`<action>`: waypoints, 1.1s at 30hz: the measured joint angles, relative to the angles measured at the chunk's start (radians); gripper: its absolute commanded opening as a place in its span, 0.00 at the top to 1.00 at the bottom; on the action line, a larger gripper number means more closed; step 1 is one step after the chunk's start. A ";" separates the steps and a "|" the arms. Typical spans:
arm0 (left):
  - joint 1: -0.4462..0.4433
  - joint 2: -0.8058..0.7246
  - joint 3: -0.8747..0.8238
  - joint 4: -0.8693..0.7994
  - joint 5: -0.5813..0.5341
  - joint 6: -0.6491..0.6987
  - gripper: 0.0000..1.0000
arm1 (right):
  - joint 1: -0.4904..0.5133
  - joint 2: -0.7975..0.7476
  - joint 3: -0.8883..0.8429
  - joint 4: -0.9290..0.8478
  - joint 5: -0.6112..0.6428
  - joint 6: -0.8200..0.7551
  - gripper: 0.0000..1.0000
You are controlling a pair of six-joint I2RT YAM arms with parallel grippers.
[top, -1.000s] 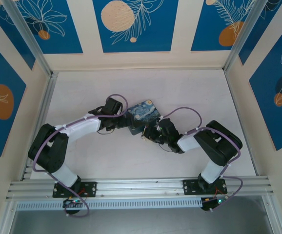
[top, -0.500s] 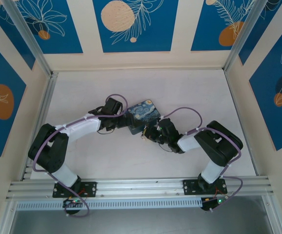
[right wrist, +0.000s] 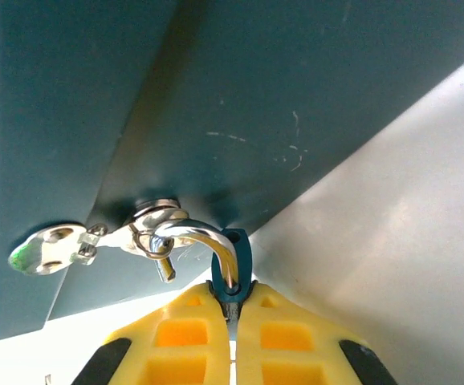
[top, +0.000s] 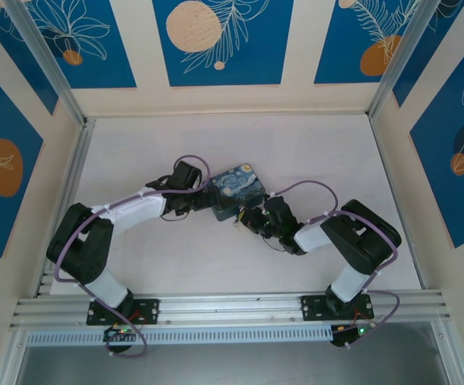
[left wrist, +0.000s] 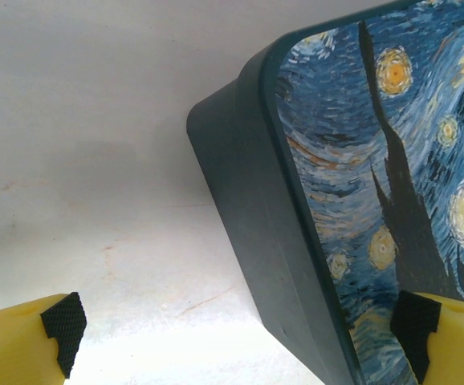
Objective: Unlock the padlock with the key
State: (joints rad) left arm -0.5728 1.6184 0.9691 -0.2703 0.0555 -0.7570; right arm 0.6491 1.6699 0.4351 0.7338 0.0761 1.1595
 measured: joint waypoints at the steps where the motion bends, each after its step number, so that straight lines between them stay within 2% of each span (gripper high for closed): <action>1: 0.000 0.002 0.000 0.006 0.002 -0.002 0.00 | -0.005 0.000 0.000 0.002 0.000 0.007 1.00; 16: 0.000 0.020 0.002 0.035 0.016 -0.021 0.00 | -0.149 -0.100 0.002 -0.069 -0.014 0.026 1.00; 21: 0.000 0.020 0.003 0.035 0.018 -0.022 0.00 | -0.230 -0.227 -0.031 -0.130 -0.026 -0.001 1.00; 27: 0.000 0.019 0.007 0.026 0.018 -0.021 0.00 | -0.377 -0.441 -0.121 -0.287 -0.031 -0.048 0.98; 29: 0.000 0.019 0.008 0.025 0.018 -0.021 0.00 | -0.444 -0.507 -0.154 -0.352 -0.035 -0.061 0.94; 30: 0.000 0.019 0.008 0.024 0.018 -0.021 0.00 | -0.475 -0.535 -0.167 -0.384 -0.040 -0.065 0.89; 32: 0.000 0.018 0.009 0.023 0.018 -0.021 0.00 | -0.542 -0.580 -0.188 -0.442 -0.056 -0.074 0.67; 33: 0.000 0.017 0.009 0.021 0.018 -0.021 0.00 | -0.565 -0.594 -0.192 -0.465 -0.064 -0.078 0.64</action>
State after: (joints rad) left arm -0.5728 1.6352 0.9779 -0.2489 0.0738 -0.7784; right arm 0.0837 1.0763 0.2428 0.2687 0.0120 1.0813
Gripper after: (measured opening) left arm 0.998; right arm 0.280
